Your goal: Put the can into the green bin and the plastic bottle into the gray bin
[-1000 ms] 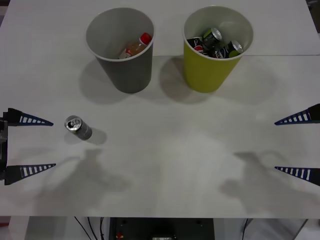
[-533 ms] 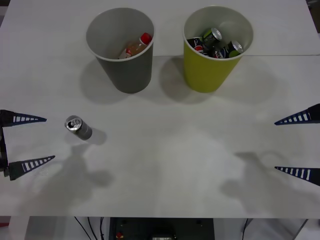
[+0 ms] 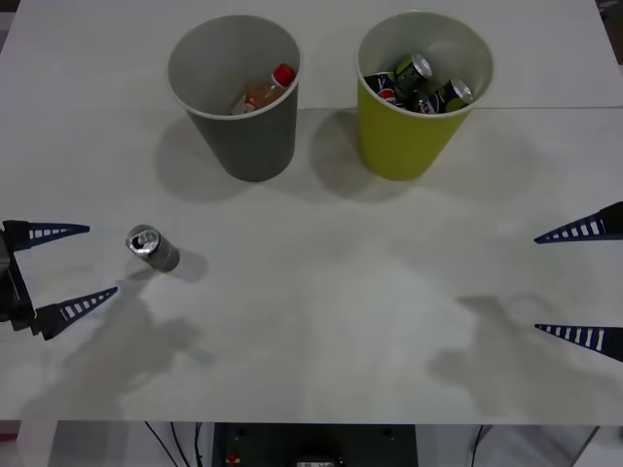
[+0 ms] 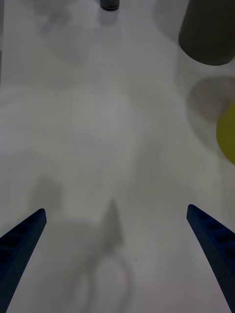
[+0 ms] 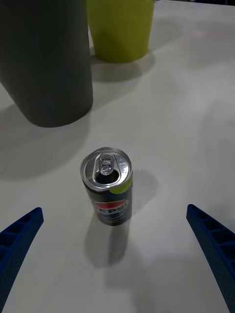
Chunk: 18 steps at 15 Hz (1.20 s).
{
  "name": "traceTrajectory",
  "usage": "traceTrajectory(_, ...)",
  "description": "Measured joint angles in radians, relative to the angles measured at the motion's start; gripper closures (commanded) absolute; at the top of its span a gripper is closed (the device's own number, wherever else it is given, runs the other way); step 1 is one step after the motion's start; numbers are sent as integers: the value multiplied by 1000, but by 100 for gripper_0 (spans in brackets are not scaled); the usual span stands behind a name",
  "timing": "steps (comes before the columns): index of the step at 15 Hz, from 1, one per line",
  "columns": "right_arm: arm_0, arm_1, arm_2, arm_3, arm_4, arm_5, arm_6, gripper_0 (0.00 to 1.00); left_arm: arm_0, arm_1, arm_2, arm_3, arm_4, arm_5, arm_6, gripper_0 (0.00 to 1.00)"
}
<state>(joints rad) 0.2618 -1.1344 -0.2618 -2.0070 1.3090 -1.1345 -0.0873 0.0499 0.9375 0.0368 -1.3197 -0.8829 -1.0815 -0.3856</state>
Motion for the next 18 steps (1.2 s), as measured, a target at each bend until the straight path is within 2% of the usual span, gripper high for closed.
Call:
traceTrajectory(9, 0, 0, 0, 0, 0, 0, 0, 0, -37, -138, 1, 131, 22, -1, -27, 0)
traceTrajectory(18, 0, 0, 0, 0, 0, 0, 0, 0, -61, -258, 2, 189, 36, 56, -27, 0)
